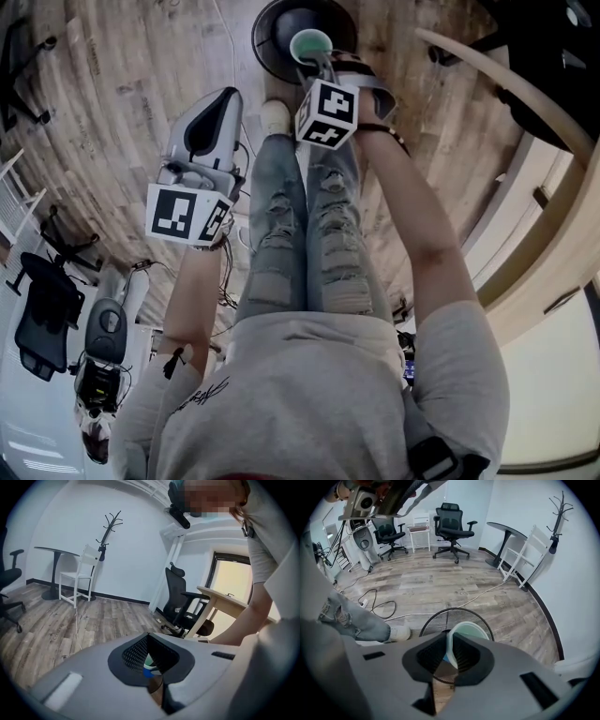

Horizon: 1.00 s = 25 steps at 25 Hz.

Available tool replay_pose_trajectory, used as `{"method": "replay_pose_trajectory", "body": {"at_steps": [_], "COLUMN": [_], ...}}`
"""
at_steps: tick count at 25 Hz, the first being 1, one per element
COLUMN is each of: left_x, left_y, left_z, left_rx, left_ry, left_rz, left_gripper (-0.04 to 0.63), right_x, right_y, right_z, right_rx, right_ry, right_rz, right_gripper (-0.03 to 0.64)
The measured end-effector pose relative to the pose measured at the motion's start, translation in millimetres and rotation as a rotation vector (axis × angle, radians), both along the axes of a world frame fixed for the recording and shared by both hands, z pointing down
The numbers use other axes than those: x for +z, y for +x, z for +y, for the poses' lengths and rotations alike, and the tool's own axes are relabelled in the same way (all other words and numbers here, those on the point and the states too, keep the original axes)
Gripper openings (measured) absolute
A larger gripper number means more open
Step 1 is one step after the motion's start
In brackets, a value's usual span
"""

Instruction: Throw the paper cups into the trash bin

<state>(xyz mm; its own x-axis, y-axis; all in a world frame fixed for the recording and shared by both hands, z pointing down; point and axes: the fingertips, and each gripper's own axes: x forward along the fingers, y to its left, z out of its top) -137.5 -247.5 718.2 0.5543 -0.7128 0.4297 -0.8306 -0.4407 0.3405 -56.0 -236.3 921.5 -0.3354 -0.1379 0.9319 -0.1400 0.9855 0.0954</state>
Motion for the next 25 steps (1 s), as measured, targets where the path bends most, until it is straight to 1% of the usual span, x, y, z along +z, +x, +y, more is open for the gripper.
{"method": "replay_pose_trajectory", "body": {"at_steps": [13,17,25], "left_x": [34.4,36.6,36.4], "left_y": [5.6,5.7,9.8], "left_z": [13.7,13.7,14.0], "left_rx": [-0.01,-0.002,0.011], "left_ry": [-0.041,-0.045,-0.046], "left_rz": [0.014,0.018,0.03], "left_gripper": [0.003,0.003,0.003], "right_x": [55.2,60.5,69.2], "right_y": [9.6,6.8,8.3], "right_z": [4.7,3.0,11.6], "right_rx": [0.02,0.037,0.059], "right_ry": [-0.029,-0.027,-0.07], "right_rz": [0.039,0.035,0.045], "right_gripper": [0.046,0.047,0.048]}}
